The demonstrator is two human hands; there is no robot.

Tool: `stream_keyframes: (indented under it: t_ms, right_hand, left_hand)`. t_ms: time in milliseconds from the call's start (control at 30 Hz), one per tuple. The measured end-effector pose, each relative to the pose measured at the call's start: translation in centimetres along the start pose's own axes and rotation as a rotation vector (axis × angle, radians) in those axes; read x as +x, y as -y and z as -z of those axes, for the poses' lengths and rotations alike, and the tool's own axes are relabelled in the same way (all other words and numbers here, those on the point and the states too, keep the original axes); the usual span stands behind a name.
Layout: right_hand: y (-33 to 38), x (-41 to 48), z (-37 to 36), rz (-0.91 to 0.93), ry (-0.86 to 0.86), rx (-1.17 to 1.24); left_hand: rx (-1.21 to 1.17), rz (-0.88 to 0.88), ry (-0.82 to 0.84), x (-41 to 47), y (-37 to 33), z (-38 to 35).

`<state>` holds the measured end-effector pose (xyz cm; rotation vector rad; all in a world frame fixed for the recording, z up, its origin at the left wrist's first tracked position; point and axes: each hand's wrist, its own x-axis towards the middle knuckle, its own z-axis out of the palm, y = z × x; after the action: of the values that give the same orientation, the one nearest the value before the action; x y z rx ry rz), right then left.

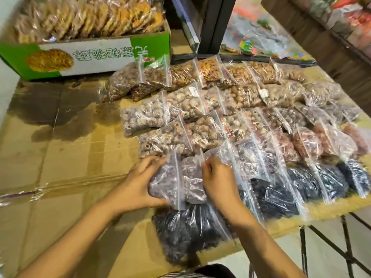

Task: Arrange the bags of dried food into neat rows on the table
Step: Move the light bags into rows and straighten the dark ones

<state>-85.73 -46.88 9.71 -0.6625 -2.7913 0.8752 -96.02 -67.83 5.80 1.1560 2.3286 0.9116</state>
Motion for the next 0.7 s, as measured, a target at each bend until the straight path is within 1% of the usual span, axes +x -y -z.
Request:
stream_keyframes:
  t_ms: [67,167,233,267,333,367,433,533,600,700]
  right_hand:
    - [-0.7,-0.2,0.3,0.046,0.019,-0.028]
    - [-1.2,-0.3,2.2,0.098,-0.116,0.04]
    - [-2.7,0.1,3.8,0.048,-0.196,0.019]
    - [-3.8,0.5,4.3,-0.002,-0.195,-0.026]
    - [-5.8,1.3,4.9,-0.103,-0.11,-0.073]
    - [-6.5,1.6,4.9,-0.129,-0.063,-0.041]
    - [-6.8,1.6,4.8,-0.136,-0.015,0.075]
    - [-6.6,1.4,4.3,-0.138,-0.044,0.157]
    - [-6.4,1.1,4.0,-0.158,-0.075,0.21]
    - [-6.5,0.6,4.0,-0.188,-0.046,0.288]
  left_hand:
    - [0.093,0.009,0.061,0.7,-0.4,-0.6]
    - [0.062,0.054,0.074,0.9,-0.6,-0.2]
    - [0.042,0.074,0.012,0.8,-1.2,-0.1]
    - [0.044,0.077,-0.046,1.0,-1.8,0.0]
    - [0.044,0.062,-0.124,2.0,-4.1,0.0]
    - [0.048,0.056,-0.11,2.8,-5.7,-0.1]
    - [0.106,0.058,-0.011,4.5,-8.5,-0.6]
    - [0.215,0.103,0.128,6.9,-10.0,-2.0]
    - [0.193,0.164,0.139,7.7,-9.9,-2.7]
    - [0.1,0.238,0.09,8.3,-9.3,-2.8]
